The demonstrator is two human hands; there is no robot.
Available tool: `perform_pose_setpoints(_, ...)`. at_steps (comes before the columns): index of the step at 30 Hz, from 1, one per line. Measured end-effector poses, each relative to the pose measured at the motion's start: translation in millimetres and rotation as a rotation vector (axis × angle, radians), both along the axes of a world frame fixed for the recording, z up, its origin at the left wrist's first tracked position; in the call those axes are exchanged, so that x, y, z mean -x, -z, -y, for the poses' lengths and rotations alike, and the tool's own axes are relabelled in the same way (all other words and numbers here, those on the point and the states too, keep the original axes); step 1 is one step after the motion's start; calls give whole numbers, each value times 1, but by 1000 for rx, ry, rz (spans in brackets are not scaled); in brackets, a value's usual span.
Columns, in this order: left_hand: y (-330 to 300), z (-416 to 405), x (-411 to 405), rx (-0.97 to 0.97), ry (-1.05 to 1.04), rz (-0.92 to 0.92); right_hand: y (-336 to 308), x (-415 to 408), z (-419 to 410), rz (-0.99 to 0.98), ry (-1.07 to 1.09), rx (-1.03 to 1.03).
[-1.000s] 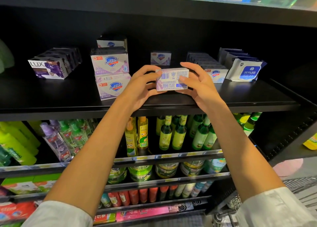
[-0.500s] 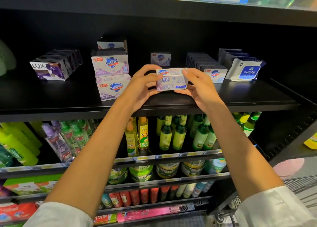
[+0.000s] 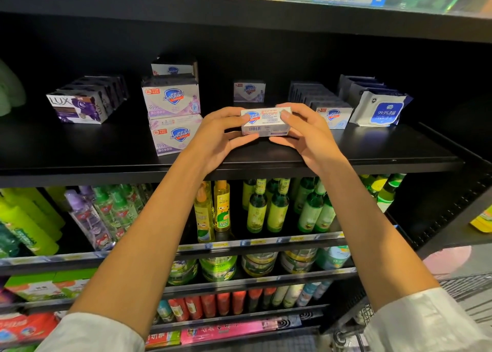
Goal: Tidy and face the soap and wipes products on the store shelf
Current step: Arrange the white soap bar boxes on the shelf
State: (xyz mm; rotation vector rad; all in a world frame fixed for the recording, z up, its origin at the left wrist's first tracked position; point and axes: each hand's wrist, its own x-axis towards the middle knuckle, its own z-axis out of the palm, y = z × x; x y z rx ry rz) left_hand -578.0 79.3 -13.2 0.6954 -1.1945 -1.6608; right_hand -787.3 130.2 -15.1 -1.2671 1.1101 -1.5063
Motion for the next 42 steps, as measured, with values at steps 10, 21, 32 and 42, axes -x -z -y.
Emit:
perform_pose_setpoints(10, 2, 1, -2, 60, 8, 26, -4, -5, -1, 38, 34, -15)
perform_pose_setpoints(21, 0, -2, 3, 31, -28, 55, 1, 1, 2, 10, 63, 24)
perform_pose_setpoints(32, -2, -3, 2, 18, -39, 70, -1, 3, 1, -39, 42, 27)
perform_pose_setpoints(42, 2, -2, 0, 143, -25, 119, -1, 2, 2, 42, 17, -44)
